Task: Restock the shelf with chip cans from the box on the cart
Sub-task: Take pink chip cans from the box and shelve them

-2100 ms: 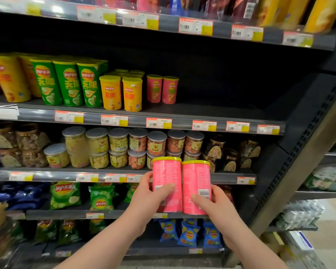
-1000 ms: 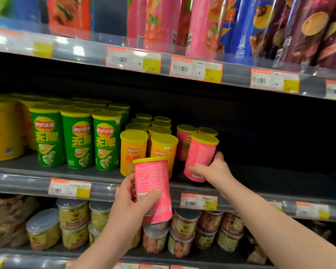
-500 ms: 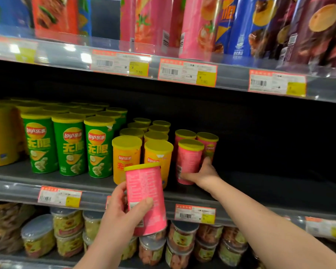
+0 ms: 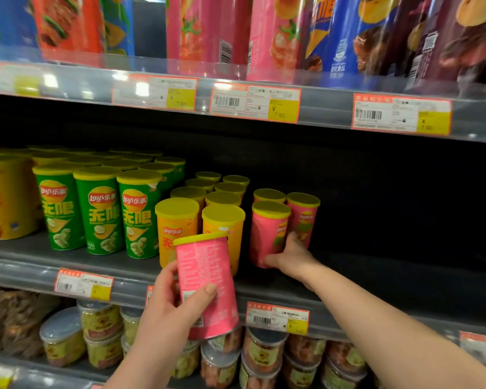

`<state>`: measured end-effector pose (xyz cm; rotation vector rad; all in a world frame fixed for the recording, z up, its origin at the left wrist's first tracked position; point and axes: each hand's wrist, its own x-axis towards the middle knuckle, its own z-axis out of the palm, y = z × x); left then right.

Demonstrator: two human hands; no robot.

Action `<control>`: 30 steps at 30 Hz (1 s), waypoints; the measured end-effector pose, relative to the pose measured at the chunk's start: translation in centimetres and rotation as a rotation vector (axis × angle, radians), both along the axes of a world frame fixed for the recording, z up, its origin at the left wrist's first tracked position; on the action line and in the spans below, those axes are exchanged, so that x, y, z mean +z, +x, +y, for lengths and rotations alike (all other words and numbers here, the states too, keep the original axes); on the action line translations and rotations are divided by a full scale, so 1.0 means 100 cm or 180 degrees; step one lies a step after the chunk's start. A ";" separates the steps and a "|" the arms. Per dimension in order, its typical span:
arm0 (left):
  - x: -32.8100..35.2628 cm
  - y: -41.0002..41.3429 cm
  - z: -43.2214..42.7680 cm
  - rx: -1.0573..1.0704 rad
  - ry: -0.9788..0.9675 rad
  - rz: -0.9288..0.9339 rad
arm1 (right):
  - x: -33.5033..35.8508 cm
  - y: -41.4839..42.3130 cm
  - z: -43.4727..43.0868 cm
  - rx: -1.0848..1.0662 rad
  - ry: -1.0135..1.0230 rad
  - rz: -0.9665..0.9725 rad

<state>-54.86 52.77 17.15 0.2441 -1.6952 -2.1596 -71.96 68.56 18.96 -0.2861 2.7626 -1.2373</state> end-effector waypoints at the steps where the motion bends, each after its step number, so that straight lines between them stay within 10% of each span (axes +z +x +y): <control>1: 0.000 0.000 0.001 0.0029 -0.0003 -0.0009 | -0.001 0.000 0.001 -0.0031 0.0050 0.0045; 30: -0.004 0.002 0.004 0.0134 0.0035 0.0045 | -0.019 -0.049 -0.021 -0.0307 0.0172 0.0575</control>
